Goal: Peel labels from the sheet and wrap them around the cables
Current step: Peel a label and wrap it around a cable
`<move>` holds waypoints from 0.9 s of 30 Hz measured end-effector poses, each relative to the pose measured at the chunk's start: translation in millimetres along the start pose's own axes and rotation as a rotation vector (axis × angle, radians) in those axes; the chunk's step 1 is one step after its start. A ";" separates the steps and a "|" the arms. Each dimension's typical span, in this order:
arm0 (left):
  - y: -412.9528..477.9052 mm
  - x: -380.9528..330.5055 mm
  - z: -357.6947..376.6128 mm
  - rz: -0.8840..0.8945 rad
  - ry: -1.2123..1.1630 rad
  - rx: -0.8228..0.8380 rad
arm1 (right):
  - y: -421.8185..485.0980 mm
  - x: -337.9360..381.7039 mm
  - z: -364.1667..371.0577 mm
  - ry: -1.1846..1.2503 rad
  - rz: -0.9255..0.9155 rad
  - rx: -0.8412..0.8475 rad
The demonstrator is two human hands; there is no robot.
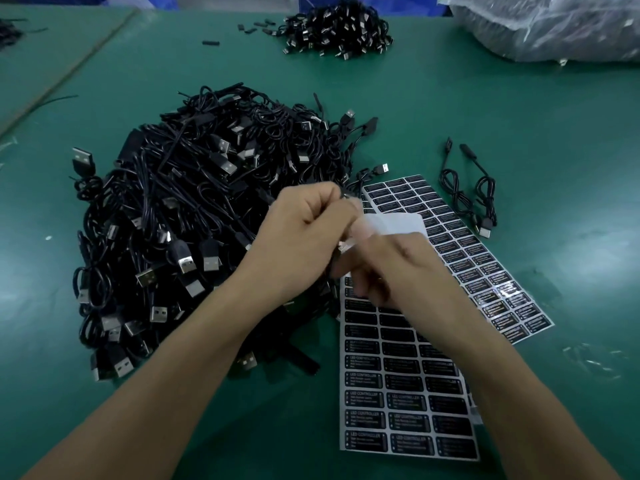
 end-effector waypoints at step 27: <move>5.9 1.7 -33.3 -0.218 -0.309 -0.490 | 50.6 5.5 -111.1 0.124 0.076 -0.639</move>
Point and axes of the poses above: each hand's wrist, its own y-axis towards the middle knuckle, its own z-axis out of the palm, x = y × z, the point moved 2 cm from there along y, towards the middle knuckle, and after that the axes turned 14 degrees about z, right-handed, at the moved point
